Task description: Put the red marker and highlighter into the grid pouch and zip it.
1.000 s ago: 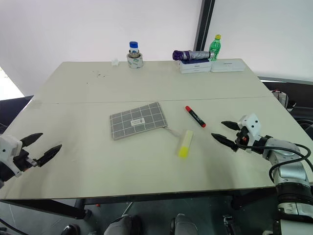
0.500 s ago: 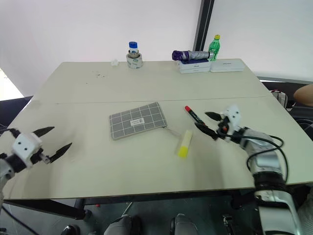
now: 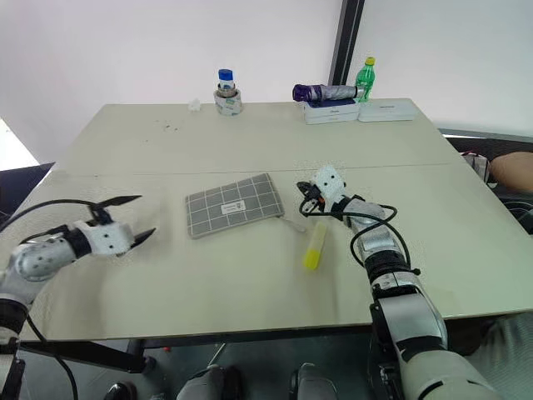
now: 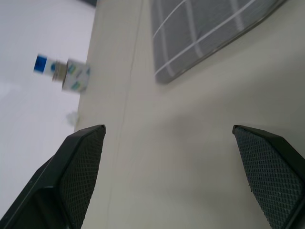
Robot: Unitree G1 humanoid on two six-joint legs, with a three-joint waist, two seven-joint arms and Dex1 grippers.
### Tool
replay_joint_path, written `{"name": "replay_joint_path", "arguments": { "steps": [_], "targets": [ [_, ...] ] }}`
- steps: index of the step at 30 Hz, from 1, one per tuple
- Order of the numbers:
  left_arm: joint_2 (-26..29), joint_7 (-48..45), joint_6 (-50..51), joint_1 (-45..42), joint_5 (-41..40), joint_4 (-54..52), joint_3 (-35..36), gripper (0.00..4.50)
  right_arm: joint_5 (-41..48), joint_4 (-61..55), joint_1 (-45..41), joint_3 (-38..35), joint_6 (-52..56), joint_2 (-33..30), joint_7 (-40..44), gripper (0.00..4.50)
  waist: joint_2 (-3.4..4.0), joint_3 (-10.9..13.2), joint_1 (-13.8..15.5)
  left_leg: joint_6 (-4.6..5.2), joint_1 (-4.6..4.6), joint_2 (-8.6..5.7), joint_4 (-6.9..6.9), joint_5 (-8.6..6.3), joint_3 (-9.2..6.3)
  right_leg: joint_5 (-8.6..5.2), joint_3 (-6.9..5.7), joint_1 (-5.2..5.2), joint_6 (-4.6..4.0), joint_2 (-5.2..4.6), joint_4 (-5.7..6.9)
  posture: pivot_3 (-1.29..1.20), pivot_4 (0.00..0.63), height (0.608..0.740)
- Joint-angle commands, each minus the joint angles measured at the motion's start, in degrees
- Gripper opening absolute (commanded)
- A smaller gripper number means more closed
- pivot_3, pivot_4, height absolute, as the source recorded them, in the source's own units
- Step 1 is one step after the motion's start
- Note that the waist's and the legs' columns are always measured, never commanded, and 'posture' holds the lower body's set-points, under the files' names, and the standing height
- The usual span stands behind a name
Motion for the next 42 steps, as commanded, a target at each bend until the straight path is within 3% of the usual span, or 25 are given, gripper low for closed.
{"name": "replay_joint_path", "arguments": {
  "steps": [1, 5, 15, 26, 37, 39, 42],
  "targets": [
    [2.2, 6.5, -5.5, -3.5, 7.4, 2.6, -4.3, 4.50, -3.3, 1.7, -1.8, 2.3, -3.2, 1.6, -2.4, 0.07, 0.00, 0.0, 0.0, -0.02, 0.00, 0.01, 0.00, 0.01, 0.00, -0.01, 0.00, -0.02, 0.01, 0.01, 0.03, 0.00, 0.150, 0.740],
    [1.9, 14.9, -7.6, -9.2, 16.9, 6.1, -10.8, 4.50, -8.2, 6.2, -3.5, 5.0, -3.4, 2.8, -8.5, 0.07, 0.01, 0.0, 0.1, -0.05, 0.04, 0.00, 0.04, 0.03, 0.09, -0.05, 0.08, -0.11, 0.06, -0.01, 0.30, 0.00, 0.150, 0.740],
    [-0.3, 30.3, -8.8, -17.2, 28.1, 12.8, -22.5, 4.50, -13.6, 11.5, -6.3, 7.3, -3.0, 4.1, -17.4, 0.07, 0.05, 0.0, 0.5, -0.06, 0.07, 0.00, 0.14, 0.04, 0.12, -0.05, 0.12, -0.11, 0.06, -0.05, 0.48, 0.00, 0.150, 0.740],
    [-2.1, 37.6, -9.0, -20.4, 31.1, 15.2, -28.9, 4.50, -12.4, 9.3, -4.6, 7.6, -7.8, 7.1, -10.2, 0.07, 0.07, -0.1, 0.6, -0.05, 0.09, -0.01, 0.16, 0.04, 0.13, -0.06, 0.12, -0.10, 0.07, -0.05, 0.50, 0.00, 0.150, 0.740],
    [-3.7, 36.6, -11.2, -20.8, 28.6, 16.2, -30.2, 4.50, -12.2, 9.4, -4.9, 7.1, -8.3, 7.5, -9.0, 0.07, 0.09, -0.1, 0.7, -0.05, 0.09, 0.00, 0.17, 0.04, 0.13, -0.06, 0.12, -0.10, 0.07, -0.06, 0.50, 0.00, 0.150, 0.740],
    [-4.1, 34.6, -11.8, -20.9, 27.3, 16.8, -30.1, 3.96, -12.3, 9.4, -4.8, 7.2, -8.5, 7.4, -8.8, 0.00, 0.09, -0.1, 0.7, -0.05, 0.09, 0.00, 0.18, 0.04, 0.13, -0.06, 0.13, -0.10, 0.07, -0.06, 0.50, 0.00, 0.150, 0.740],
    [-4.0, 33.5, -11.9, -20.8, 26.4, 17.1, -29.8, 2.64, -12.3, 9.4, -4.8, 7.2, -8.5, 7.2, -8.8, 0.00, 0.09, -0.1, 0.6, -0.05, 0.09, -0.01, 0.18, 0.04, 0.15, -0.06, 0.12, -0.11, 0.07, -0.05, 0.50, 0.00, 0.150, 0.740]
  ]
}}
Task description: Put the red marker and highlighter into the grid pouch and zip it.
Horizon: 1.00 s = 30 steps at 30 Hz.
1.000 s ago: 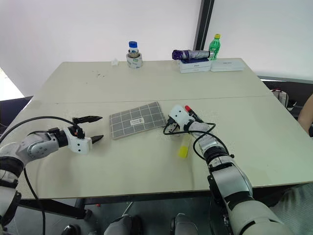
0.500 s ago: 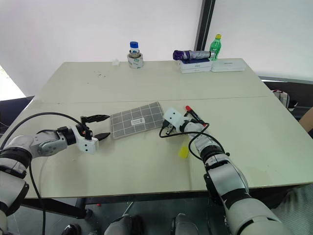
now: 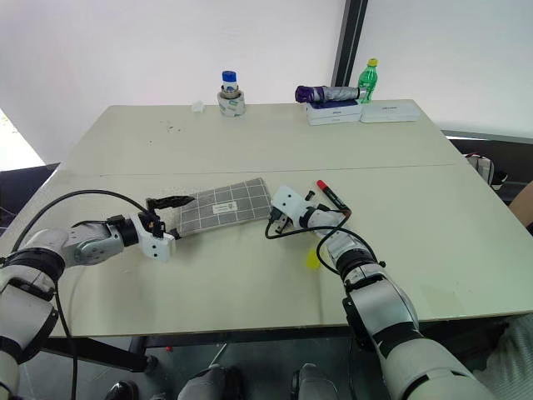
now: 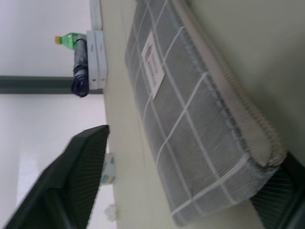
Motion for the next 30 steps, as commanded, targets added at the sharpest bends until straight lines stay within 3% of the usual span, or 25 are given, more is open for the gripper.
{"name": "replay_joint_path", "arguments": {
  "steps": [1, 5, 11, 14, 18, 24, 27, 30],
  "targets": [
    [-0.5, -3.0, -2.2, 1.0, -1.4, 0.8, -1.3, 2.12, 0.6, -1.6, -0.4, -0.4, -1.0, -0.1, 0.3, 0.00, 0.00, 0.0, -0.2, 0.00, 0.00, 0.00, 0.00, 0.00, 0.00, 0.00, 0.00, -0.01, 0.00, 0.00, 0.00, 0.00, 0.150, 0.740],
    [-0.8, -6.9, -3.7, 1.7, -5.4, 1.5, 0.1, 0.03, 0.5, -1.8, -0.6, -0.4, -1.1, -0.4, 0.4, 0.00, 0.12, -0.1, -0.3, 0.00, 0.01, 0.01, -0.01, 0.00, 0.01, 0.00, 0.01, -0.01, 0.00, 0.00, 0.01, 0.00, 0.150, 0.740],
    [-1.0, -14.9, -5.7, 3.2, -14.0, 1.4, 2.7, 0.01, 2.4, -3.5, -0.9, -1.8, -1.4, -0.9, 2.3, 0.00, 0.13, -0.1, -0.7, 0.00, 0.01, 0.01, -0.01, 0.00, 0.02, -0.03, 0.02, -0.02, 0.05, 0.01, 0.01, 0.00, 0.150, 0.740],
    [-1.9, -22.3, -5.3, 5.2, -24.5, 1.4, 6.6, 0.01, 9.6, -7.1, -0.2, -5.8, -0.7, -1.1, 11.1, 0.00, 0.14, -0.1, -0.7, 0.00, 0.01, 0.02, -0.02, 0.00, 0.02, -0.04, 0.03, -0.02, 0.06, 0.02, 0.01, 0.00, 0.150, 0.740],
    [-1.5, -31.3, -1.2, 9.6, -37.2, -4.0, 11.7, 0.00, 15.2, -14.7, 1.2, -9.4, 4.6, -2.6, 15.2, 1.25, 0.15, -0.1, -0.7, 0.01, 0.00, 0.06, 0.02, 0.01, -0.03, -0.04, 0.04, -0.02, 0.07, 0.03, 0.01, 0.00, 0.150, 0.740],
    [0.0, -37.3, 11.6, 19.4, -48.4, -22.7, 18.5, 0.00, 24.6, -37.1, 9.9, -12.0, 23.5, -4.0, 19.7, 4.29, 0.14, -0.1, -0.6, 0.02, -0.04, 0.12, 0.05, 0.01, -0.35, -0.04, 0.04, -0.01, 0.07, 0.02, 0.02, 0.00, 0.150, 0.740],
    [0.1, -37.3, 19.5, 24.4, -50.7, -34.4, 22.3, 0.00, 26.5, -49.6, 17.1, -10.2, 30.9, -4.3, 20.1, 4.29, 0.14, -0.1, -0.6, 0.03, -0.05, 0.12, 0.05, 0.00, -0.47, -0.05, 0.04, 0.04, 0.09, 0.00, 0.01, 0.00, 0.150, 0.740],
    [-0.1, -37.4, 24.6, 27.6, -49.7, -41.8, 24.5, 0.00, 25.8, -55.0, 21.2, -8.2, 34.2, -3.1, 18.5, 4.29, 0.14, -0.1, -0.6, 0.03, -0.06, 0.09, 0.05, 0.00, -0.50, -0.05, 0.03, 0.04, 0.09, 0.02, 0.03, 0.00, 0.150, 0.740]
  ]
}}
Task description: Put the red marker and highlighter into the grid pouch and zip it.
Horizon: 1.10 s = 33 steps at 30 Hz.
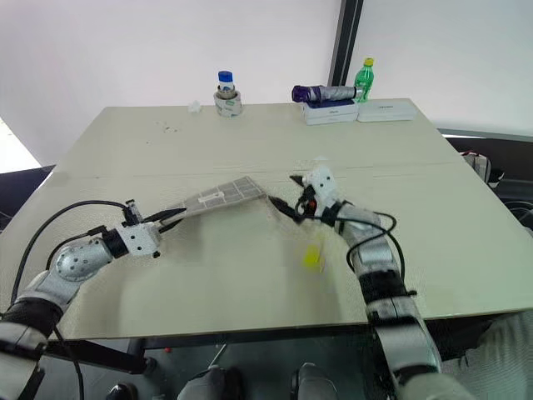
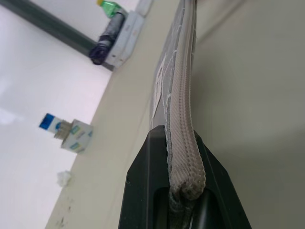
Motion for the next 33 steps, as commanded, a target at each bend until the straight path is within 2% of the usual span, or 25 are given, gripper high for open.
{"name": "replay_joint_path", "arguments": {
  "steps": [1, 8, 18, 21, 25, 28, 33],
  "targets": [
    [0.2, 0.1, 5.6, 2.0, -0.7, -9.1, 3.9, 0.00, 1.0, -7.2, 1.8, 1.7, 3.7, 1.9, -2.1, 4.29, 0.00, 0.0, 0.0, 0.00, 0.00, -0.02, 0.00, 0.00, -0.01, 0.00, -0.01, 0.00, 0.00, 0.02, 0.01, 0.00, 0.150, 0.740],
    [-0.8, -0.8, 9.7, 4.1, 0.7, -15.2, 5.1, 0.00, 0.1, -2.6, 0.4, 1.0, 4.5, 6.2, -8.4, 4.29, -0.02, 0.0, 0.1, -0.03, 0.02, -0.07, -0.01, 0.01, -0.03, 0.00, -0.02, 0.01, -0.01, 0.06, 0.01, 0.00, 0.150, 0.740],
    [-1.5, -1.9, 11.6, 5.3, 1.0, -18.5, 6.3, 0.00, 1.9, 0.4, -1.3, 0.7, 4.4, 8.6, -8.8, 4.29, -0.02, 0.0, 0.1, -0.03, 0.02, -0.06, -0.03, 0.01, -0.04, 0.00, -0.01, 0.03, -0.01, 0.07, -0.01, 0.00, 0.150, 0.740],
    [-1.6, -2.1, 11.5, 5.5, 1.2, -18.7, 6.5, 0.00, 2.1, 0.7, -1.7, 0.5, 4.5, 8.8, -8.8, 3.41, -0.02, 0.0, 0.1, -0.03, 0.02, -0.06, -0.03, 0.01, -0.05, 0.00, -0.01, 0.03, -0.01, 0.06, -0.01, 0.00, 0.150, 0.740],
    [-1.7, -2.0, 11.1, 5.3, 2.0, -17.7, 6.5, 0.00, 1.8, 0.5, -1.8, 0.5, 4.4, 8.4, -8.8, 1.24, -0.02, 0.0, 0.1, -0.03, 0.02, -0.05, -0.03, 0.01, -0.04, 0.00, -0.01, 0.03, -0.01, 0.06, -0.01, 0.00, 0.150, 0.740],
    [-2.1, -1.7, 11.1, 5.6, 2.4, -17.7, 6.4, 0.00, 1.3, -0.1, -1.3, 1.0, 4.8, 7.8, -8.8, 0.01, -0.02, 0.0, 0.1, -0.02, 0.02, -0.05, -0.04, 0.01, -0.05, 0.00, -0.01, 0.03, -0.01, 0.06, -0.01, 0.00, 0.150, 0.740],
    [-3.0, -0.9, 12.7, 7.3, 5.1, -18.2, 5.8, 0.00, -2.0, -4.3, -0.6, 4.2, 8.6, 6.4, -10.7, 0.01, -0.02, 0.0, 0.0, -0.03, 0.02, -0.04, -0.05, 0.01, -0.05, 0.00, -0.01, 0.02, -0.01, 0.05, -0.02, 0.00, 0.150, 0.740]
  ]
}}
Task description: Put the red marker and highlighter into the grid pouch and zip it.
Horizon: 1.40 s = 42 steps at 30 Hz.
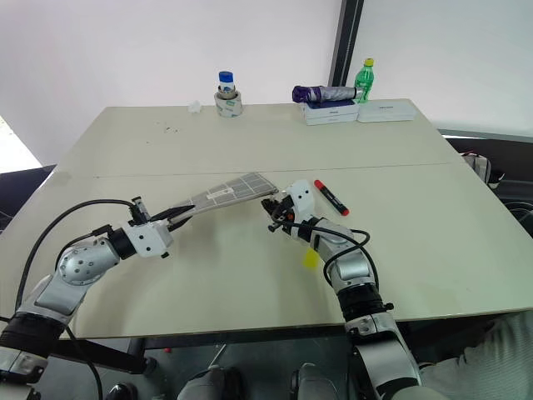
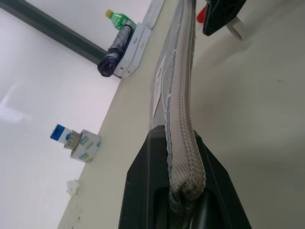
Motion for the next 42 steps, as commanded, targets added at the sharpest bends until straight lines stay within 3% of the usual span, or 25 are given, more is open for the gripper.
{"name": "replay_joint_path", "arguments": {
  "steps": [1, 10, 23, 38, 42],
  "targets": [
    [-1.0, 1.3, 1.3, 1.5, 1.6, -2.0, 1.1, 0.00, -2.9, -5.8, -0.3, 3.2, 2.4, -0.7, -1.4, 0.01, 0.00, 0.0, 0.0, 0.00, 0.00, 0.01, -0.01, 0.00, 0.00, 0.00, 0.00, 0.00, 0.00, 0.00, 0.00, 0.00, 0.150, 0.740],
    [-5.1, 2.9, 5.7, 3.7, 5.7, -6.4, 0.0, 0.00, -8.6, -9.8, 0.0, 11.1, 3.3, 0.3, -1.8, 0.01, -0.01, 0.0, 0.0, 0.00, -0.01, 0.01, -0.02, 0.00, 0.01, 0.00, 0.00, -0.02, 0.00, -0.04, 0.00, 0.00, 0.150, 0.740],
    [-8.5, 3.2, 9.4, 2.3, 9.6, -6.9, -1.1, 0.00, -13.8, -10.9, -1.1, 21.2, -4.6, 0.2, 5.9, 0.01, -0.01, 0.0, 0.1, 0.00, -0.01, 0.01, -0.01, 0.00, -0.01, 0.00, -0.02, -0.01, 0.00, -0.02, -0.01, 0.00, 0.150, 0.740],
    [-10.5, 3.5, 10.9, -0.2, 12.0, -5.7, -3.1, 0.00, -16.0, -9.9, -3.6, 24.3, -10.3, 1.9, 9.1, 0.01, -0.02, 0.0, 0.1, 0.00, -0.01, 0.01, 0.00, 0.00, -0.02, 0.00, -0.02, 0.00, 0.00, -0.02, -0.01, 0.00, 0.150, 0.740],
    [-10.4, 3.7, 11.1, 0.1, 11.2, -6.2, -2.1, 0.00, -12.5, -10.8, -2.8, 20.5, -6.9, 2.0, 9.7, 0.01, -0.02, 0.0, 0.1, 0.00, -0.01, 0.01, -0.01, 0.00, -0.02, 0.00, -0.02, 0.00, 0.00, -0.02, -0.01, 0.00, 0.150, 0.740]
  ]
}}
